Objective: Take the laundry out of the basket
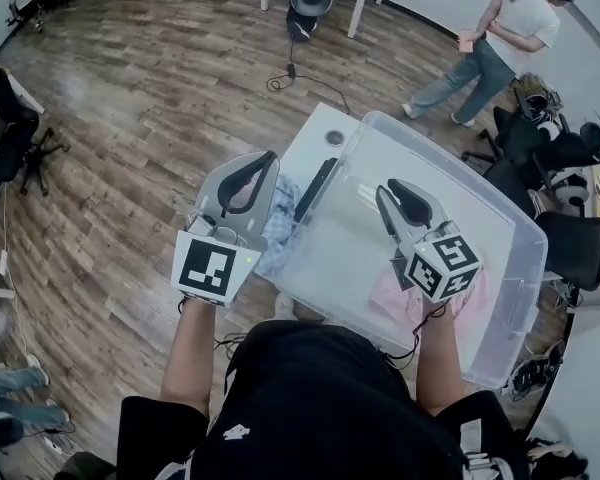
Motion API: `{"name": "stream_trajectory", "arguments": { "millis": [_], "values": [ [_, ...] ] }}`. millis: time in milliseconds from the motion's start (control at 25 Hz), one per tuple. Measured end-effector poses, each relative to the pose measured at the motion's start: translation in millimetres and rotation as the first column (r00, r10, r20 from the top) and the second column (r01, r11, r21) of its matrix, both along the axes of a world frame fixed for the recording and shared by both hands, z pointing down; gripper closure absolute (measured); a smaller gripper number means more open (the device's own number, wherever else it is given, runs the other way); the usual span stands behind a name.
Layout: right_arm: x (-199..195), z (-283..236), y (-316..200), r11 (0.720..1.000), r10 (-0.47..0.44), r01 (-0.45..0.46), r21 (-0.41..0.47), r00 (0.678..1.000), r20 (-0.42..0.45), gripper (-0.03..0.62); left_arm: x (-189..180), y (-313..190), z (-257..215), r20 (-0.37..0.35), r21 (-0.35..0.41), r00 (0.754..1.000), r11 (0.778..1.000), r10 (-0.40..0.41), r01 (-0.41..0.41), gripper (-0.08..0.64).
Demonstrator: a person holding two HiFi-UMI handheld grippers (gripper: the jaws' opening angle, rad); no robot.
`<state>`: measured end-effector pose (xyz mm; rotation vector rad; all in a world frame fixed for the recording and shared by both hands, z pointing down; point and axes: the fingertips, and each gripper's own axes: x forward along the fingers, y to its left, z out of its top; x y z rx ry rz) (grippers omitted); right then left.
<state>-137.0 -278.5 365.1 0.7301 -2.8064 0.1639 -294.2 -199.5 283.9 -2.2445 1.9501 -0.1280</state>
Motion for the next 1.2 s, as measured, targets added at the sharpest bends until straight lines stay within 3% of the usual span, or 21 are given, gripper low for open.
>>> {"name": "stream_trajectory", "arguments": {
  "millis": [120,240,400,600,680,800,880,1040,1200],
  "values": [
    [24.5,0.3,-2.1,0.998,0.067,-0.067,-0.004,0.998,0.011,0.509,22.8,-11.3,-6.9,-0.071,0.022,0.992,0.994,0.107,-0.105,0.551],
    [56.7,-0.8,-6.1,0.986,0.166,-0.166,-0.012,0.986,0.031,0.566,53.1,-26.0,-10.6,-0.107,0.043,0.968,0.973,0.229,-0.226,0.551],
    [118.2,0.5,-17.3,0.949,0.315,-0.314,-0.035,0.948,0.037,0.592,120.5,-50.1,-9.9,-0.118,0.088,0.899,0.906,0.422,-0.413,0.551],
    [195.0,16.6,-24.3,0.880,0.471,-0.473,-0.053,0.881,-0.033,0.592,202.7,-81.9,11.3,-0.140,0.038,0.815,0.826,0.562,-0.563,0.551],
    [224.3,25.2,-24.6,0.859,0.506,-0.509,-0.057,0.860,-0.058,0.592,239.4,-90.6,32.5,-0.108,-0.011,0.766,0.769,0.634,-0.639,0.551],
    [272.5,43.0,-21.6,0.811,0.568,-0.578,-0.085,0.815,-0.115,0.588,294.3,-96.3,74.8,-0.070,-0.130,0.665,0.654,0.744,-0.745,0.551],
    [302.9,57.7,-16.3,0.775,0.600,-0.619,-0.129,0.784,-0.156,0.546,326.7,-97.4,105.5,-0.056,-0.212,0.600,0.577,0.798,-0.788,0.549],
    [351.1,96.8,-7.5,0.714,0.620,-0.672,-0.196,0.737,-0.270,0.448,383.5,-97.7,169.7,-0.086,-0.353,0.489,0.432,0.868,-0.830,0.547],
    [373.8,144.4,-5.7,0.702,0.558,-0.672,-0.238,0.726,-0.402,0.374,422.4,-86.5,239.8,-0.093,-0.509,0.391,0.293,0.916,-0.809,0.427]
  ]
}}
